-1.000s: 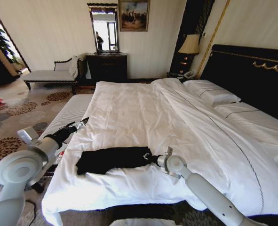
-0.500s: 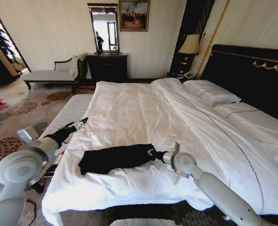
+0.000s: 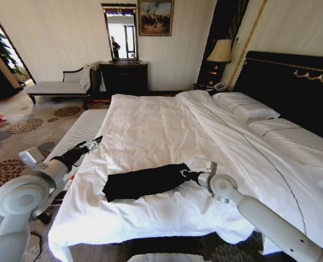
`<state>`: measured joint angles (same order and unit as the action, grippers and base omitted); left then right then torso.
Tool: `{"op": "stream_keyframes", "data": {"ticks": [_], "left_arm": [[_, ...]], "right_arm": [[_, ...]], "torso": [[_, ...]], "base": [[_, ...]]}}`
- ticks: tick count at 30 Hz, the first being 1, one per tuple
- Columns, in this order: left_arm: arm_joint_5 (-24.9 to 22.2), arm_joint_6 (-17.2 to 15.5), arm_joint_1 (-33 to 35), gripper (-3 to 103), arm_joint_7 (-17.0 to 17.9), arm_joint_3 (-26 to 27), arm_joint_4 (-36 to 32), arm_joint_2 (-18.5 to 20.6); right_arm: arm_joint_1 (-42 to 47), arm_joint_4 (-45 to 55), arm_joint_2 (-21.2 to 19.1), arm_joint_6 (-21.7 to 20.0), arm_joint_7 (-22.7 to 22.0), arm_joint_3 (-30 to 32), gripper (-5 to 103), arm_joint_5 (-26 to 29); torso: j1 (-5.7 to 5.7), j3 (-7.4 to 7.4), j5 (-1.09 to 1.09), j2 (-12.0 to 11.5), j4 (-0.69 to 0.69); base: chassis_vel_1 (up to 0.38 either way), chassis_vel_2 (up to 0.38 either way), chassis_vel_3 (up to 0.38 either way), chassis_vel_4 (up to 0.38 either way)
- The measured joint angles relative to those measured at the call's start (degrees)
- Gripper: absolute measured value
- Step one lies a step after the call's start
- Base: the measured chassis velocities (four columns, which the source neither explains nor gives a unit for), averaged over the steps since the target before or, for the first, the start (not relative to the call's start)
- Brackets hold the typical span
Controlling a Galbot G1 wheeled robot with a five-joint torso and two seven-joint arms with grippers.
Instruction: Fold the clothes on the bed.
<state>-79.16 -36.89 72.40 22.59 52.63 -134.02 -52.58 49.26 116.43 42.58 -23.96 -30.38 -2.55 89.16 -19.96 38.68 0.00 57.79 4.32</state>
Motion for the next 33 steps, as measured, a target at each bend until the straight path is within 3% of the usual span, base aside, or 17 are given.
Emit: {"op": "stream_keyframes", "data": {"ticks": [6, 10, 16, 20, 33], "left_arm": [[0.0, -0.1, 0.2, 100, 0.2, 0.4, 0.1, 0.2], [0.2, -0.2, 1.0, 100, 0.5, 0.9, 0.0, -0.4], [0.2, -0.4, 1.8, 100, 0.6, 2.1, 0.0, -0.5], [0.0, -0.4, 2.5, 100, 0.7, 3.7, 0.4, -0.4], [0.5, -0.4, 2.3, 100, 0.8, 3.0, 0.8, -1.3]], "right_arm": [[-6.2, 3.5, 2.9, 1.4, 4.8, -8.8, 7, -8.2], [-13.3, -2.3, 7.6, 2.2, 7.1, -19.1, 7, -12.4], [-17.2, -8.2, 12.0, 2.4, 7.8, -24.6, 7, -13.2], [-20.3, -12.0, 17.1, 2.5, 7.9, -29.9, 7, -13.3], [-21.4, -14.7, 23.3, 3.2, 7.7, -32.7, 7, -14.1]], "torso": [[0.00, 0.00, -0.01, 0.0, 0.00], [0.00, 0.00, -0.01, 0.0, -0.02], [-0.01, 0.01, 0.00, 0.0, -0.03], [0.00, 0.00, -0.01, 0.0, -0.02], [0.00, 0.00, -0.01, 0.0, -0.01]], "base": [[0.000, 0.000, 0.000, 0.000], [0.000, 0.000, 0.000, 0.000], [0.000, 0.000, 0.000, 0.000], [0.000, 0.000, 0.000, 0.000], [0.000, 0.000, 0.000, 0.000]]}}
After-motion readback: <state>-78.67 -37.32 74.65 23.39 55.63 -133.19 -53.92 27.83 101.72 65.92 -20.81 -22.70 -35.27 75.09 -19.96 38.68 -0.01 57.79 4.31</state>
